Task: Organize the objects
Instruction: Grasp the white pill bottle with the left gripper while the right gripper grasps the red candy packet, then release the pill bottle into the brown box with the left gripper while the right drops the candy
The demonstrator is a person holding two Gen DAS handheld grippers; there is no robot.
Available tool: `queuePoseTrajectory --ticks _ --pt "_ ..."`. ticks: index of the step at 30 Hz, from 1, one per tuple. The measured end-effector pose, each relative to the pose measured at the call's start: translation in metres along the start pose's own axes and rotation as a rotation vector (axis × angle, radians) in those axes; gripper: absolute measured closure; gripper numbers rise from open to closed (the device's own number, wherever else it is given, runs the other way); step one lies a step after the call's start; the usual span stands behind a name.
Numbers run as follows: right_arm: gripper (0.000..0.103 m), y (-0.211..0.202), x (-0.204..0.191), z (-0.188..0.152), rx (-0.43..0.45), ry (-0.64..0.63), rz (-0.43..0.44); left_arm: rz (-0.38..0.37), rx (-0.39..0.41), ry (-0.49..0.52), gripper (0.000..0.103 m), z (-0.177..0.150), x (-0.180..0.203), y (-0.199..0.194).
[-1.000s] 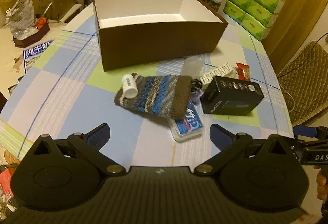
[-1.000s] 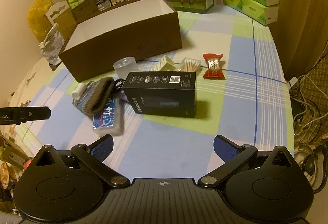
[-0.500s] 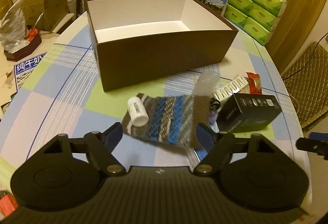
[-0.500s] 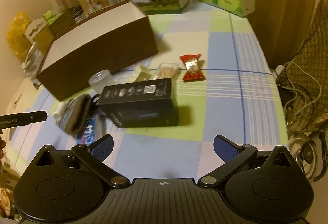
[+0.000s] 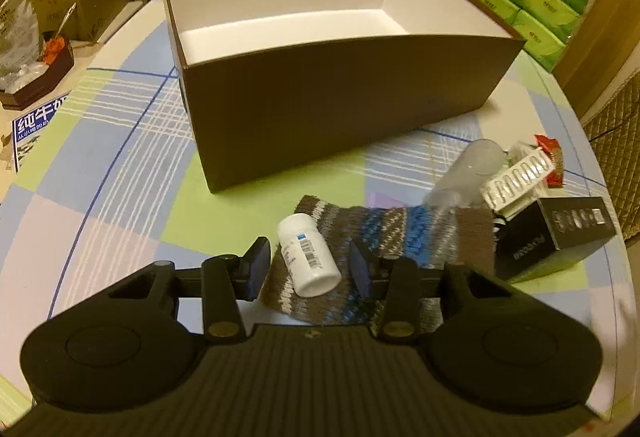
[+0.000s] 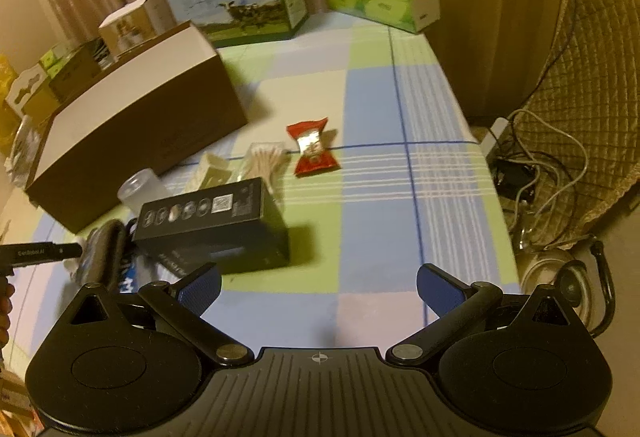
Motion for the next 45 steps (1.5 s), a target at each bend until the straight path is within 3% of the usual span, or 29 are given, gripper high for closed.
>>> queuePoseTrajectory --ticks 7,10,11,13,15,19,24,34,38,39,45 --pt "0.002 0.015 0.014 0.015 0.028 0.017 0.02 -0.014 -0.044 -0.029 0.08 -0.002 -0.003 0.018" --pt "0.003 0.025 0.021 0.026 0.054 0.012 0.046 -0.016 -0.027 -0.036 0.08 -0.002 -0.004 0.015" --pt "0.005 0.03 0.022 0.03 0.062 0.007 0.059 -0.014 -0.015 -0.033 0.08 -0.002 -0.004 0.012" --pt "0.02 0.04 0.025 0.036 0.066 -0.005 0.092 -0.003 0.002 -0.033 0.08 0.0 -0.006 0.006" --pt "0.023 0.053 0.027 0.042 0.068 -0.017 0.119 0.013 0.017 -0.042 0.08 0.002 -0.011 -0.001" --pt "0.041 0.083 0.026 0.051 0.068 -0.073 0.173 0.063 0.042 -0.042 0.08 0.006 -0.025 -0.013" --pt "0.055 0.122 0.018 0.057 0.056 -0.126 0.233 0.158 0.064 -0.073 0.08 0.013 -0.057 -0.02" --pt "0.061 0.188 0.007 0.052 -0.023 -0.205 0.21 0.278 0.12 -0.104 0.08 0.038 -0.093 -0.034" --pt "0.073 0.2 0.003 0.052 -0.037 -0.226 0.207 0.286 0.147 -0.1 0.08 0.051 -0.098 -0.039" --pt "0.08 0.202 0.003 0.051 -0.04 -0.23 0.204 0.284 0.154 -0.099 0.08 0.054 -0.098 -0.04" --pt "0.084 0.186 -0.003 0.072 0.027 -0.22 0.222 0.246 0.195 -0.071 0.08 0.081 -0.093 -0.045"
Point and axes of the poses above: each gripper's, at about its wrist camera, not at the fingertips, and y roughly the way its jaws point, x to its right, z to its top, the point moved 2 cm from there along y, roughly the way its jaws point, and after that the axes turned 15 degrees about x, right-handed, at the moved point
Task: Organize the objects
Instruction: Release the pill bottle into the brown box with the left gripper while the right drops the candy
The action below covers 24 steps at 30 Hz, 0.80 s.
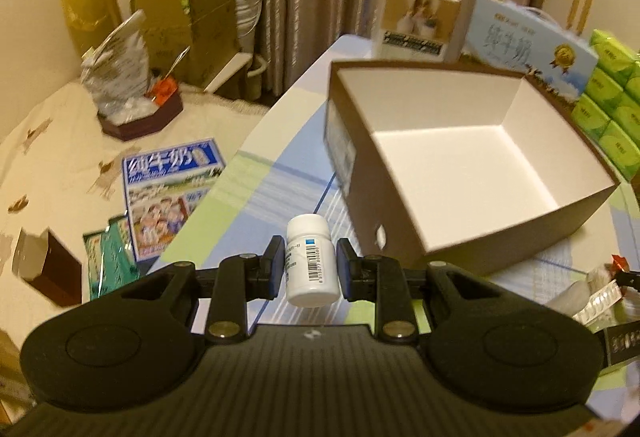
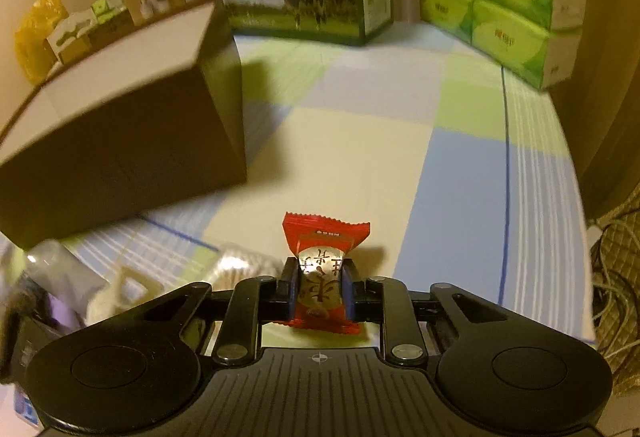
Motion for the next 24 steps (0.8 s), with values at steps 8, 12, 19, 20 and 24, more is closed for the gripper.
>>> queuePoseTrajectory --ticks 8,12,19,20,24 --pt "0.085 -0.032 -0.042 0.08 0.184 -0.035 0.141 -0.115 0.048 0.05 0.08 0.042 0.031 0.008" --pt "0.084 -0.023 -0.077 0.107 0.197 -0.034 0.251 -0.173 0.069 0.071 0.08 0.058 0.053 0.015" --pt "0.084 0.029 -0.132 0.119 0.104 -0.072 0.323 -0.265 0.038 0.066 0.08 0.068 0.092 0.042" --pt "0.084 0.036 -0.14 0.119 0.086 -0.084 0.325 -0.273 0.023 0.065 0.08 0.067 0.097 0.047" --pt "0.084 0.064 -0.163 0.115 -0.002 -0.125 0.338 -0.297 -0.042 0.043 0.08 0.06 0.113 0.075"
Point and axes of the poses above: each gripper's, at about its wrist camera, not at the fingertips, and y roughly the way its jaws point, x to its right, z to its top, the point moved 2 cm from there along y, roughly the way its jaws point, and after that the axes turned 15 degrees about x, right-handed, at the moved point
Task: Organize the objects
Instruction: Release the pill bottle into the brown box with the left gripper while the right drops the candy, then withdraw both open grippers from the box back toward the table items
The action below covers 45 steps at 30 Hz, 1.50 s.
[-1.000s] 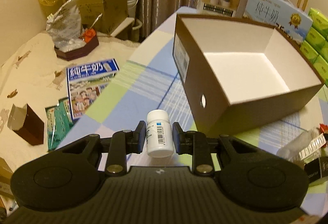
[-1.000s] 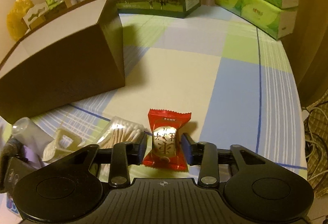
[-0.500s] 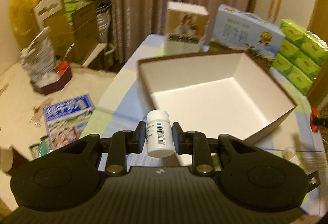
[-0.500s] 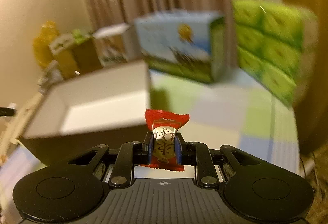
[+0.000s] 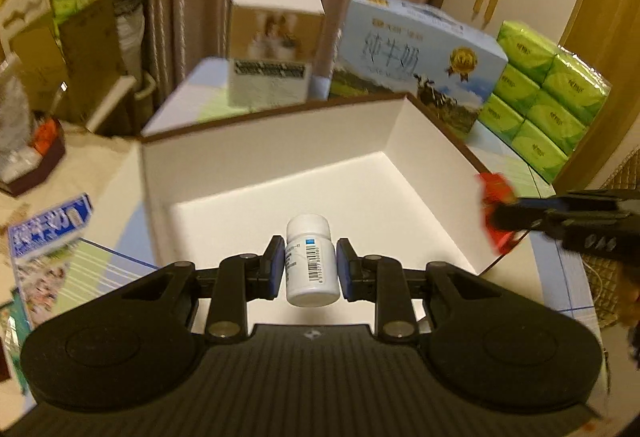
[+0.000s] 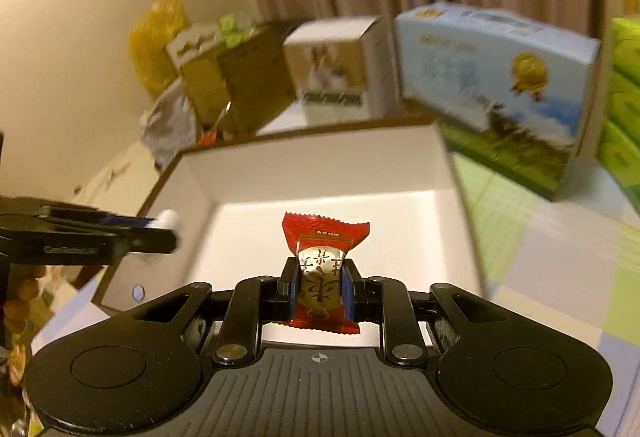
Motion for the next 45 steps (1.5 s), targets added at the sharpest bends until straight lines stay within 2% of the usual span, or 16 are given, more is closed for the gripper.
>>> queuePoseTrajectory --ticks 7,14,18,20,21,22,24,26,28,33,45 --pt "0.084 0.039 0.005 -0.018 -0.154 -0.023 -0.018 -0.015 -0.115 -0.048 0.08 -0.016 0.011 0.048" --pt "0.084 0.056 0.015 -0.029 -0.228 -0.001 -0.027 -0.02 -0.195 -0.054 0.08 -0.028 0.015 0.074" --pt "0.084 0.061 0.016 -0.031 -0.24 0.007 -0.02 -0.022 -0.236 -0.067 0.08 -0.033 0.015 0.083" --pt "0.08 0.062 0.015 -0.031 -0.242 0.003 -0.02 -0.03 -0.256 -0.068 0.075 -0.035 0.014 0.086" --pt "0.073 0.062 0.015 -0.031 -0.24 -0.001 -0.024 -0.028 -0.26 -0.071 0.066 -0.035 0.013 0.087" --pt "0.061 0.062 0.015 -0.03 -0.237 -0.003 -0.029 -0.027 -0.257 -0.073 0.058 -0.035 0.011 0.086" --pt "0.051 0.06 0.014 -0.028 -0.222 -0.01 -0.025 -0.023 -0.255 -0.07 0.052 -0.033 0.009 0.085" --pt "0.05 0.058 0.013 -0.027 -0.218 -0.012 -0.031 -0.013 -0.248 -0.052 0.049 -0.03 0.009 0.085" --pt "0.049 0.056 0.014 -0.025 -0.213 -0.005 -0.033 -0.004 -0.238 -0.043 0.04 -0.027 0.006 0.082" --pt "0.045 0.05 0.013 -0.022 -0.196 -0.004 -0.039 0.011 -0.227 -0.039 0.032 -0.022 0.0 0.076" --pt "0.044 0.027 0.004 -0.013 -0.145 0.005 -0.025 0.011 -0.193 -0.016 0.03 -0.011 -0.001 0.051"
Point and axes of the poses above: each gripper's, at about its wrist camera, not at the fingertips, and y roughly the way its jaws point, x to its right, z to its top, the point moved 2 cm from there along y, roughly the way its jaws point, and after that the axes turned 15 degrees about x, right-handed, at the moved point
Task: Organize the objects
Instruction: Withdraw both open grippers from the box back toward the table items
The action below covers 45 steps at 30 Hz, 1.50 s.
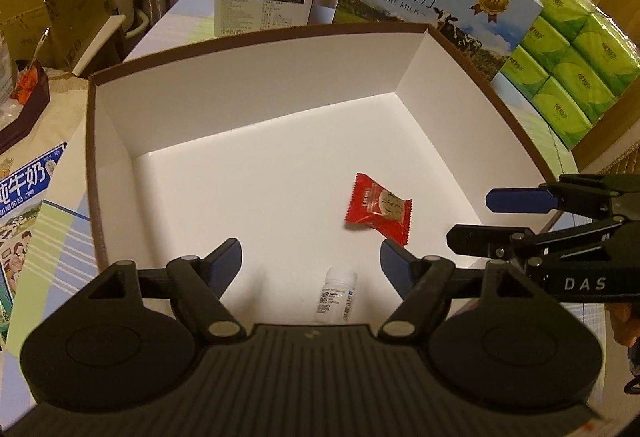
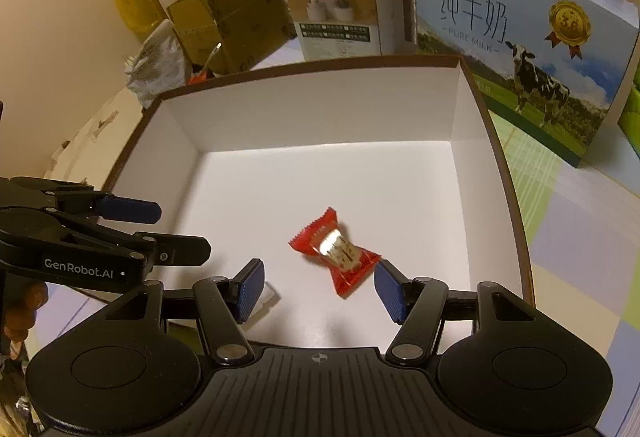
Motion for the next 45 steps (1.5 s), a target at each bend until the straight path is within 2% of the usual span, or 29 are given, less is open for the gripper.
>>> queuePoseTrajectory --ticks 10,20,25,31,38,45 --pt "0.044 -0.028 -0.01 0.002 0.052 0.003 0.015 -0.014 0.04 0.004 0.03 0.003 0.006 -0.028" --pt "0.044 -0.084 -0.023 -0.007 0.127 -0.004 0.044 -0.043 0.11 -0.003 0.027 0.001 0.014 -0.078" --pt "0.044 -0.115 -0.024 -0.021 0.155 0.016 0.053 -0.06 0.143 0.004 0.026 -0.01 0.017 -0.106" --pt "0.044 -0.142 -0.024 -0.042 0.168 0.051 0.046 -0.067 0.142 0.007 0.025 -0.031 0.016 -0.131" --pt "0.044 -0.157 -0.018 -0.071 0.16 0.112 0.011 -0.065 0.133 0.001 0.024 -0.056 0.015 -0.149" --pt "0.044 -0.147 -0.002 -0.112 0.063 0.179 -0.052 -0.059 0.07 0.009 0.022 -0.092 0.016 -0.145"
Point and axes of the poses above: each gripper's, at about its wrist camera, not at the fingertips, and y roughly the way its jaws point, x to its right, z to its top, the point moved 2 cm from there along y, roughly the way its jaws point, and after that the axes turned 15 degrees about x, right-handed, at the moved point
